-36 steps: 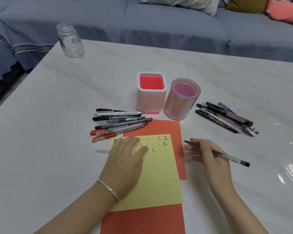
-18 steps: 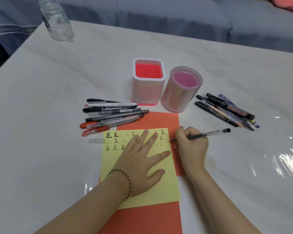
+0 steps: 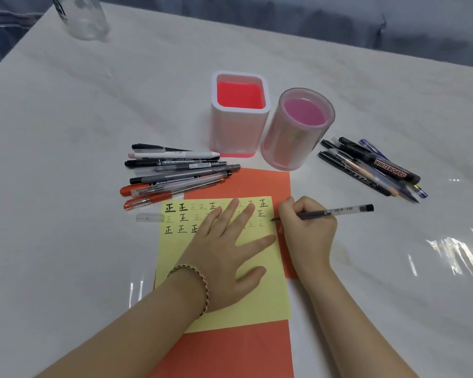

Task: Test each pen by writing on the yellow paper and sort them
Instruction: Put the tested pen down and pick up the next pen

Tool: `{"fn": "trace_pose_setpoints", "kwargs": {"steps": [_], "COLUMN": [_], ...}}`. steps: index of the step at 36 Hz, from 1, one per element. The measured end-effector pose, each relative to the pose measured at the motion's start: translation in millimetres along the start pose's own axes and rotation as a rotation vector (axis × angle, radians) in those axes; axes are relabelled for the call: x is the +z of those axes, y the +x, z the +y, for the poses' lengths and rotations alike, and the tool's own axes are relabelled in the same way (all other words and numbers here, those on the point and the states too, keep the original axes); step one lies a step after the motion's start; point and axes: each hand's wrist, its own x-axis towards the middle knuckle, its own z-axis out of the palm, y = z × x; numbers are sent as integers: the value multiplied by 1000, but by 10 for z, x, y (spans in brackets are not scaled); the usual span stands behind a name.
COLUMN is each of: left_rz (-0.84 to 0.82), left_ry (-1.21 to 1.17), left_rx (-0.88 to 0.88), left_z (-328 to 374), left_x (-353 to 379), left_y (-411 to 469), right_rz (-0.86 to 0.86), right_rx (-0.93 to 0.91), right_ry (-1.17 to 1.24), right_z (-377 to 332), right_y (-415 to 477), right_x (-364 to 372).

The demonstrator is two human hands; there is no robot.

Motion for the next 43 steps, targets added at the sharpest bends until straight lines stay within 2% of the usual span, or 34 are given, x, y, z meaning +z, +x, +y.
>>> {"fn": "trace_pose_setpoints", "kwargs": {"steps": [13,23,43], "left_rz": [-5,-8,7], "left_ry": [-11,-6,-23], "left_rx": [-7,-9,-12], "left_z": [1,2,3], "left_x": [0,-7,-1], "left_y": [-1,2,7], "right_rz": [14,56,24], "right_rx": [-60,-39,7], "right_ry": [-60,-53,-70], "right_z": [61,69,49], "right_y": [22,26,25], "right_x": [7,5,1]}}
